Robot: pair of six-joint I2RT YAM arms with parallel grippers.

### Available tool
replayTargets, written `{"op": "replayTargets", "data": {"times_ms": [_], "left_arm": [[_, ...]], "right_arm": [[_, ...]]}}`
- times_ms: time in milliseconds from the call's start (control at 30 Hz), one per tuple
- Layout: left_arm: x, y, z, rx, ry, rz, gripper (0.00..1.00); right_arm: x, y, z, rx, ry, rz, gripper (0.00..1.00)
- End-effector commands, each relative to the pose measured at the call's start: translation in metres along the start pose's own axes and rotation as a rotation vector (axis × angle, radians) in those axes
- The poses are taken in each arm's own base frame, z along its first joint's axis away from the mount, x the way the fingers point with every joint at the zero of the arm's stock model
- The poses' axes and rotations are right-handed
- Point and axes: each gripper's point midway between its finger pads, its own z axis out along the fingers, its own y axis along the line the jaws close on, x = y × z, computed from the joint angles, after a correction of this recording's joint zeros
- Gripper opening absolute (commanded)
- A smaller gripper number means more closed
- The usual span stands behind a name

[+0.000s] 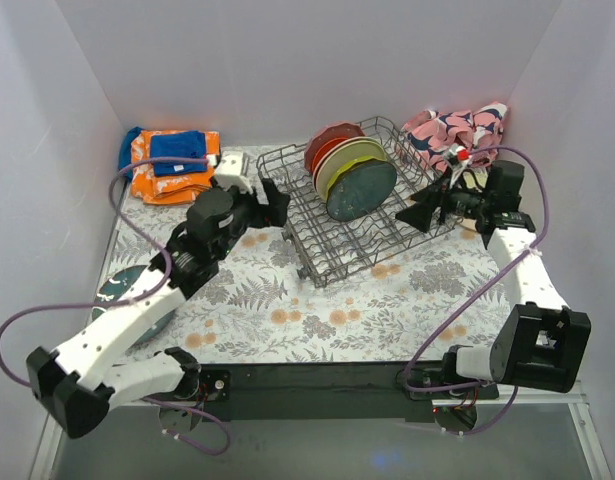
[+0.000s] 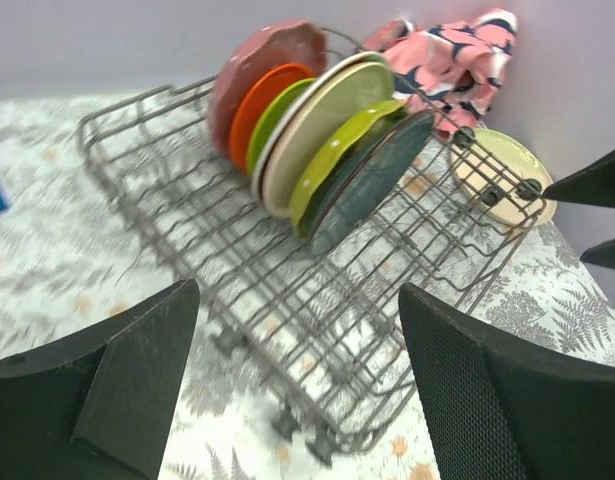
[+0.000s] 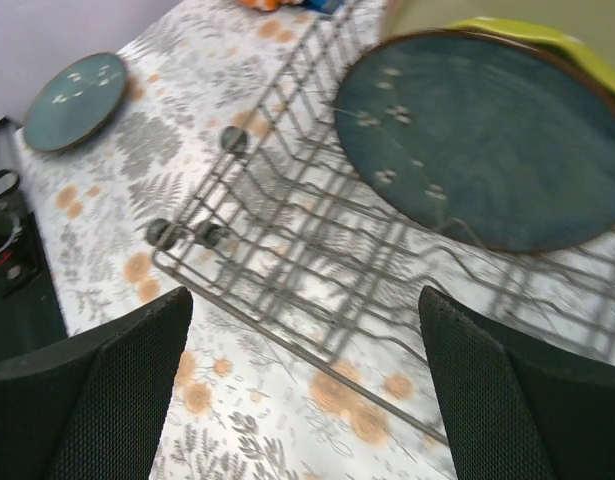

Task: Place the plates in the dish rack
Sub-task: Grab a plate with the right arm

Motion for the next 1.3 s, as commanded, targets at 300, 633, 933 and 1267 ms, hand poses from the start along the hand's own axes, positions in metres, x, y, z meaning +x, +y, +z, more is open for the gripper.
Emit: {"op": "replayTargets", "data": {"times_ms": [300, 633, 933, 1267], "left_arm": [[-0.030, 0.079, -0.148, -0.309, -0.101, -0.202, 0.79], [-0.044, 0.078, -0.171, -0.266, -0.147, -0.196, 0.79], [-0.037, 0.083, -0.180, -0.278, -0.140, -0.211, 0.79], [-0.027, 0.091, -0.189, -0.296, -0.156, -0.245, 0.79]], "right_arm": [[0.021, 0.181, 0.119, -0.561, 0.267, -0.147, 0.98], [0.056, 0.279, 0.243, -0.640, 0.488, -0.014, 0.98], [0.106, 0.311, 0.352, -0.403, 0.511, 0.230, 0.98], [0.165, 0.341, 0.413, -0.432, 0.492, 0.430, 0.94]]}}
